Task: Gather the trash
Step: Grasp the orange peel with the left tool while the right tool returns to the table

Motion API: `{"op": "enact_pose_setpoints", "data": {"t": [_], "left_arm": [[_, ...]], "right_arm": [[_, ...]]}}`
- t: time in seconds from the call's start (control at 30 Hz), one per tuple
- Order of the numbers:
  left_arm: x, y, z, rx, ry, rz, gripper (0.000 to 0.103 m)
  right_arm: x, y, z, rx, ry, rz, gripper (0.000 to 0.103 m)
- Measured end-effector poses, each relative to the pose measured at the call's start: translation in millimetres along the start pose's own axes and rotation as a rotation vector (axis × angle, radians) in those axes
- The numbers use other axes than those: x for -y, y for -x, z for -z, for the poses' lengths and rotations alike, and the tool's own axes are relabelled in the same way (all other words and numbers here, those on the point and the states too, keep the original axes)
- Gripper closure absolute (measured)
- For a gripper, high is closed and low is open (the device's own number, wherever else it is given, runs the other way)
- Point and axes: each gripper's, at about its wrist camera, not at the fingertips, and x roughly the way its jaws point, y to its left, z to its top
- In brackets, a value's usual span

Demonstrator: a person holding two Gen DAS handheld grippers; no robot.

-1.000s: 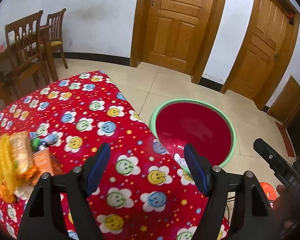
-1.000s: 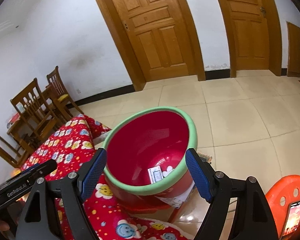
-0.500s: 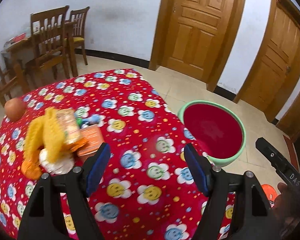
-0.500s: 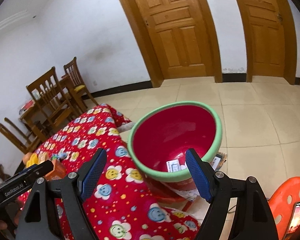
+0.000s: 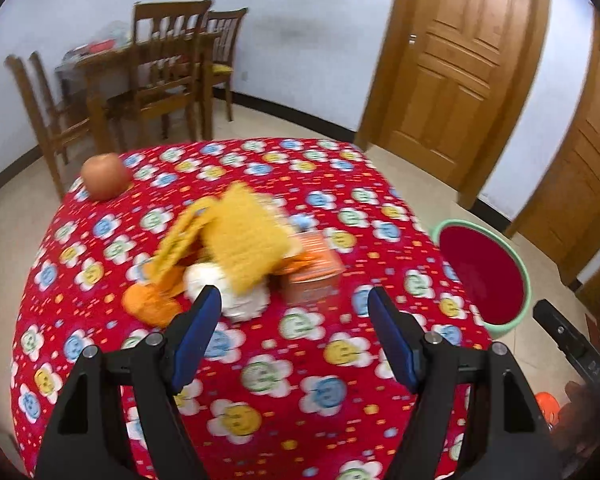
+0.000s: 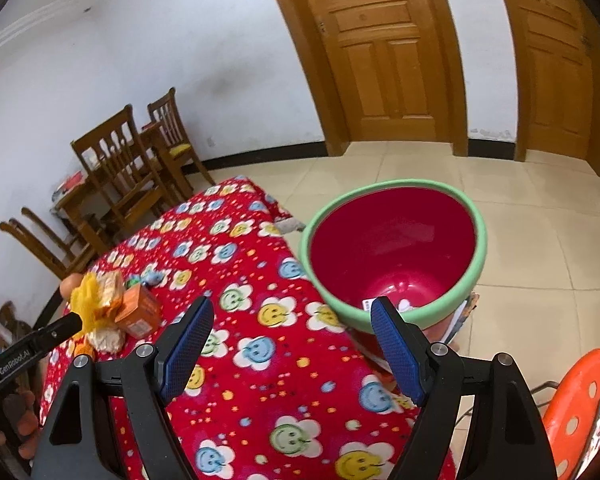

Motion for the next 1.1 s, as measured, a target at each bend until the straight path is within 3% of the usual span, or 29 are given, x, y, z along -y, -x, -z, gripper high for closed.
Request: {"op": "enact_pose_setpoints", "data": {"t": [0.63,1.1], "left_arm": [[-114,-30,13,-0.061,0.242,-0.176,0.028],[-123,-65,17,-0.111,0.243,-0.151,0.028]], "right_arm": [[-65,-44,13,-0.118,0.123,-0.083,0.021],[-100,-72,24,-0.199,0.225,-0.117,0.021]]}}
